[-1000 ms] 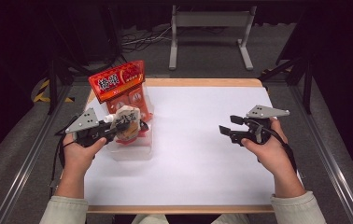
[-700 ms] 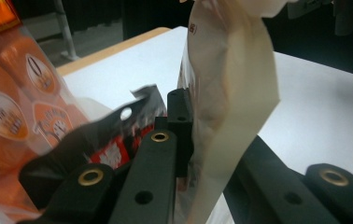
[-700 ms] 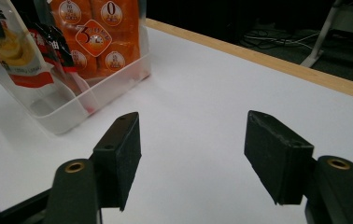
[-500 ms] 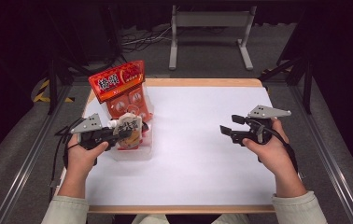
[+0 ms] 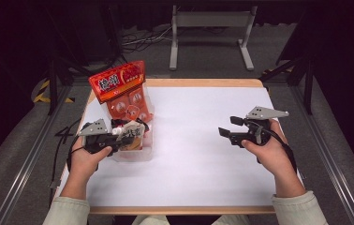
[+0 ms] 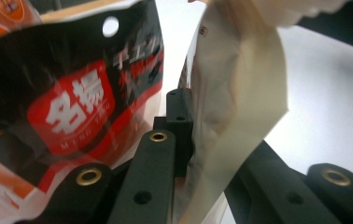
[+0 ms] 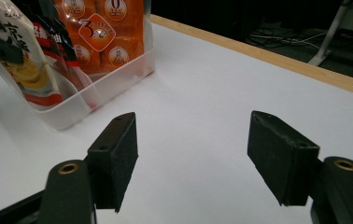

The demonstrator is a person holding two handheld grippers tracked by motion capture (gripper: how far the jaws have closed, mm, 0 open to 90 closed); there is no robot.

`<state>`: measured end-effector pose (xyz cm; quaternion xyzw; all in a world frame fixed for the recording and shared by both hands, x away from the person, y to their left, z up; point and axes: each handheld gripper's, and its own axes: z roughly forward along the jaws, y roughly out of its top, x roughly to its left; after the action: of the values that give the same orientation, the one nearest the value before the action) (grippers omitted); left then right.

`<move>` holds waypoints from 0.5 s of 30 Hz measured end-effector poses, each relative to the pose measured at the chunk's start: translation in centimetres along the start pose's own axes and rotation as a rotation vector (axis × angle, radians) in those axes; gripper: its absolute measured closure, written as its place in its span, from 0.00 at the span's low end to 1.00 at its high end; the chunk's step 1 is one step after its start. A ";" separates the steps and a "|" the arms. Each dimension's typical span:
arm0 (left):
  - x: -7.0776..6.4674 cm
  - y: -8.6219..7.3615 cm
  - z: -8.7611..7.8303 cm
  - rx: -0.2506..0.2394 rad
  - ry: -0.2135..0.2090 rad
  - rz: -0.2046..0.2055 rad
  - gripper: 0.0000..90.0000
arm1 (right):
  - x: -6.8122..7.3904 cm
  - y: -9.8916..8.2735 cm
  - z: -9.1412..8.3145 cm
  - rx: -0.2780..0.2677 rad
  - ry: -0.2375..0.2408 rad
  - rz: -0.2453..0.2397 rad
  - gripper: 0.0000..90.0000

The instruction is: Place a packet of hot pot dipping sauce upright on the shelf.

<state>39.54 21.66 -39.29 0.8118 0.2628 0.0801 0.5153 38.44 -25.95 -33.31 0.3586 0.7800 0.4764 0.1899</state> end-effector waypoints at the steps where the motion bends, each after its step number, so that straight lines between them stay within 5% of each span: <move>1: 0.0 -0.2 0.1 0.014 0.007 0.008 0.93 | 0.0 0.0 0.1 0.000 0.001 -0.002 0.37; 7: 0.1 -0.3 0.0 0.007 0.003 0.004 0.94 | 0.0 -0.1 0.2 0.004 0.006 -0.006 0.37; 15: 0.0 -0.3 -0.4 0.066 0.033 -0.006 0.89 | -0.1 -0.1 0.1 0.001 0.003 0.000 0.36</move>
<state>39.25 22.04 -39.36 0.8262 0.2763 0.0832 0.4839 38.50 -26.00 -33.49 0.3579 0.7805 0.4767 0.1884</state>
